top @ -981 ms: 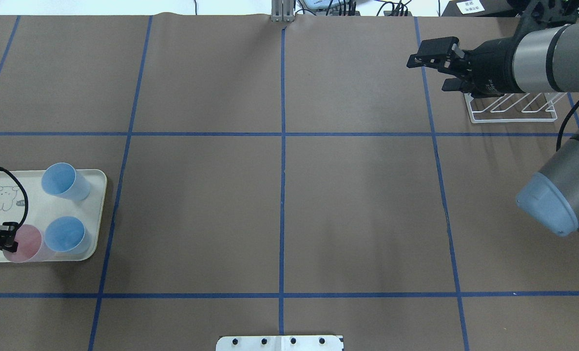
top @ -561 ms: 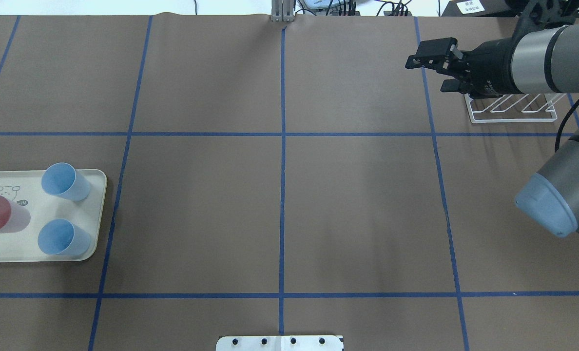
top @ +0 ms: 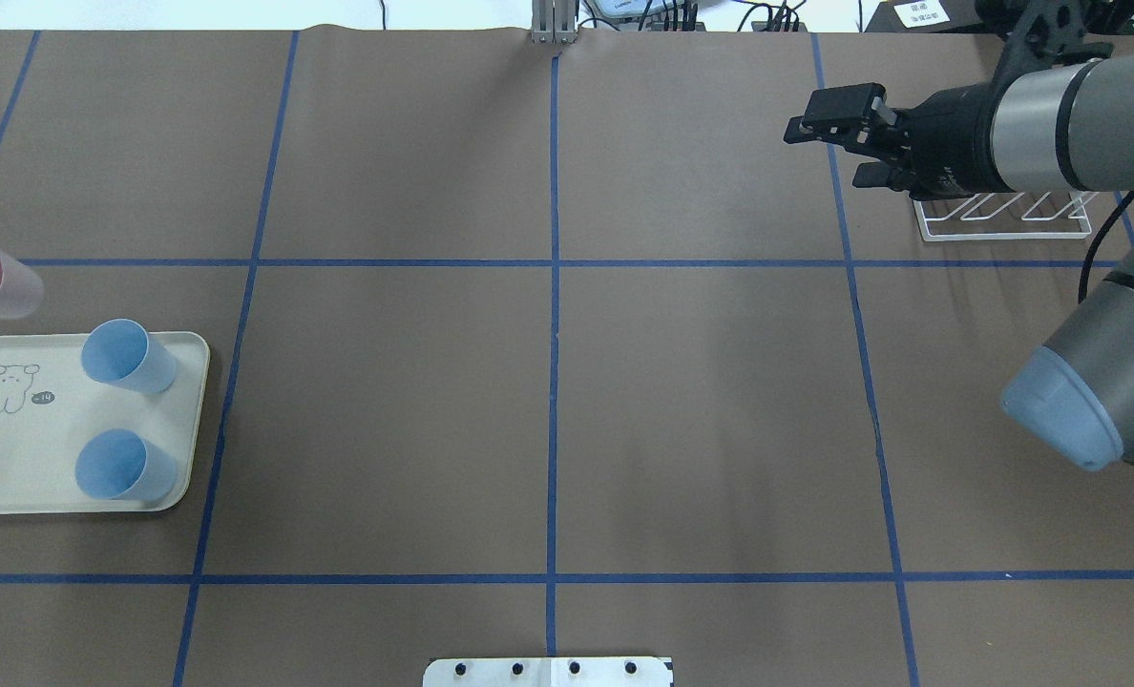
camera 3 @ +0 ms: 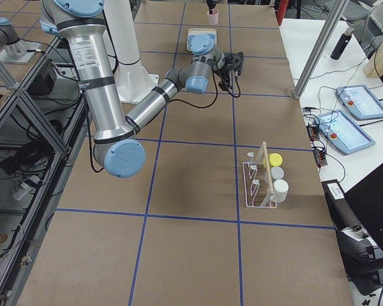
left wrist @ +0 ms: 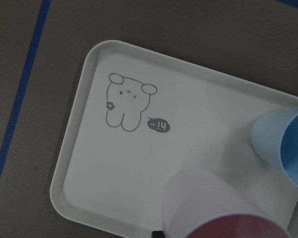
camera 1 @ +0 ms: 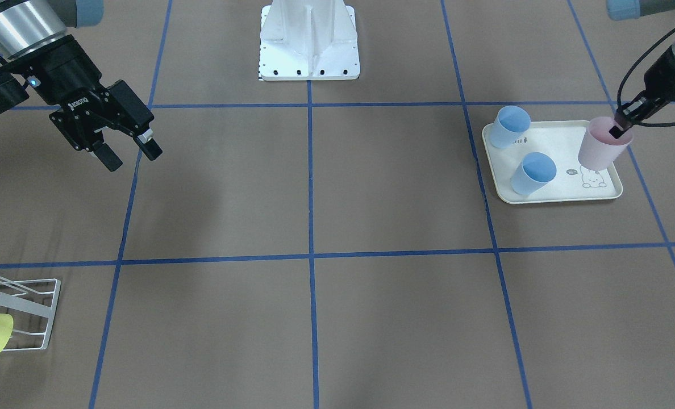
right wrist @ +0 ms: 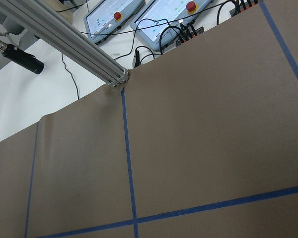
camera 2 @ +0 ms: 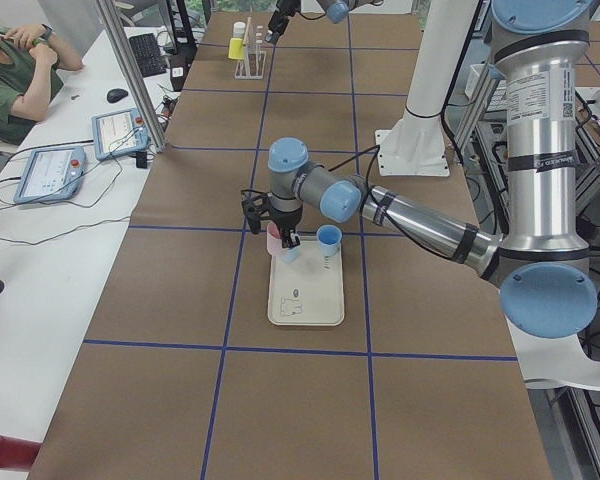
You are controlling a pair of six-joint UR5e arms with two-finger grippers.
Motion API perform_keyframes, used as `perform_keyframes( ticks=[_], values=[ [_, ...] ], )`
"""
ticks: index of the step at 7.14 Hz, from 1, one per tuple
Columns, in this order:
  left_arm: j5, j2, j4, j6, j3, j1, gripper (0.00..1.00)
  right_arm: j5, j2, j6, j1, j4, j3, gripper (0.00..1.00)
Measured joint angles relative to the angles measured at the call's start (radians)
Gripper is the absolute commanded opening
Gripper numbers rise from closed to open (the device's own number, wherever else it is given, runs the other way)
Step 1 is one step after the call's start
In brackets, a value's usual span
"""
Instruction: Transfer IKEA cup to right arm and place on rack
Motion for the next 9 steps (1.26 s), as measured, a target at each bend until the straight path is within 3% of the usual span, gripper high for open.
perform_keyframes(
  ticks=[2, 4, 6, 9],
  values=[
    [0.018, -0.184, 0.107, -0.048, 0.031, -0.036, 0.00, 0.001, 0.000, 0.009, -0.008, 0.021, -0.005, 1.00],
    [0.032, -0.334, 0.077, -0.230, 0.081, 0.038, 0.00, 0.001, 0.001, 0.049, -0.012, 0.041, -0.011, 1.00],
    [0.076, -0.394, -0.135, -0.440, 0.126, 0.147, 0.00, -0.001, 0.001, 0.098, -0.013, 0.157, -0.058, 1.00],
    [0.203, -0.468, -0.659, -0.957, 0.246, 0.281, 0.00, 0.000, 0.000, 0.269, -0.013, 0.370, -0.127, 1.00]
  ],
)
